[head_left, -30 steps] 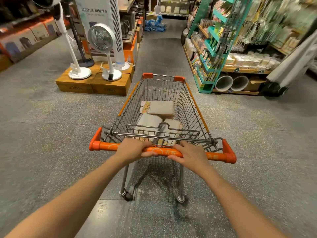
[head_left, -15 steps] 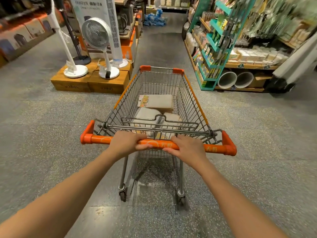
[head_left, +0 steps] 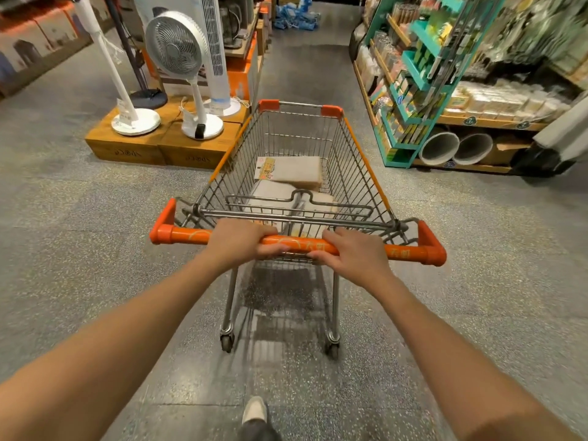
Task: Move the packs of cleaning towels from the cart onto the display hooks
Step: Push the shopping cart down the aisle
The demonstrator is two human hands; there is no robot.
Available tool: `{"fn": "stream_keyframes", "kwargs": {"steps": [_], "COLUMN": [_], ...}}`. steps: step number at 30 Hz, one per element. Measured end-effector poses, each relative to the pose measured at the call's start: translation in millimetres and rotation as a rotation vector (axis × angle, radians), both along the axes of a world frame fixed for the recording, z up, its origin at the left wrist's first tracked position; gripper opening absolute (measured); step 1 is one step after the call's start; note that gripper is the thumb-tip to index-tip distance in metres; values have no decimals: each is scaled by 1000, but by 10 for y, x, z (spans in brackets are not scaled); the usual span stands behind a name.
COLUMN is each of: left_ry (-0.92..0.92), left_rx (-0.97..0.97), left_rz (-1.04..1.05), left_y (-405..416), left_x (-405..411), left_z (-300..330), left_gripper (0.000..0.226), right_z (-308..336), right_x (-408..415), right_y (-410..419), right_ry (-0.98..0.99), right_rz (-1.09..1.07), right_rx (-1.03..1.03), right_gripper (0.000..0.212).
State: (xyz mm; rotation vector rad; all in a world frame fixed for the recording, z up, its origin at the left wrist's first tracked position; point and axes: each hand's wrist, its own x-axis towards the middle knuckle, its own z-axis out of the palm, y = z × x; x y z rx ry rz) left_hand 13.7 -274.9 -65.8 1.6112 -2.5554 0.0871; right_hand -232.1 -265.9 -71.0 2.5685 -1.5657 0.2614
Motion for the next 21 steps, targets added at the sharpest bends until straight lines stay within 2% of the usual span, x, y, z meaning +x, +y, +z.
{"fn": "stream_keyframes", "kwargs": {"steps": [3, 6, 12, 17, 21], "left_ry": [7, 1, -29, -31, -35], "left_rx": [-4, 20, 29, 31, 15], "left_rz": [-1, 3, 0, 9, -6], "left_y": [-393, -759, -1370, -1857, -2233], "left_x": [47, 95, 167, 232, 270], "left_z": [2, 17, 16, 11, -4], "left_gripper": [76, 82, 79, 73, 74], "right_z": [-17, -25, -40, -8, -10], "right_x": [50, 101, 184, 253, 292], "right_y": [-398, -771, -1377, -1827, -2189], "right_ry": [7, 26, 19, -14, 9], "right_rz": [0, -7, -34, -49, -51], "right_rx": [24, 34, 42, 28, 18], "right_gripper": [58, 59, 67, 85, 71]}}
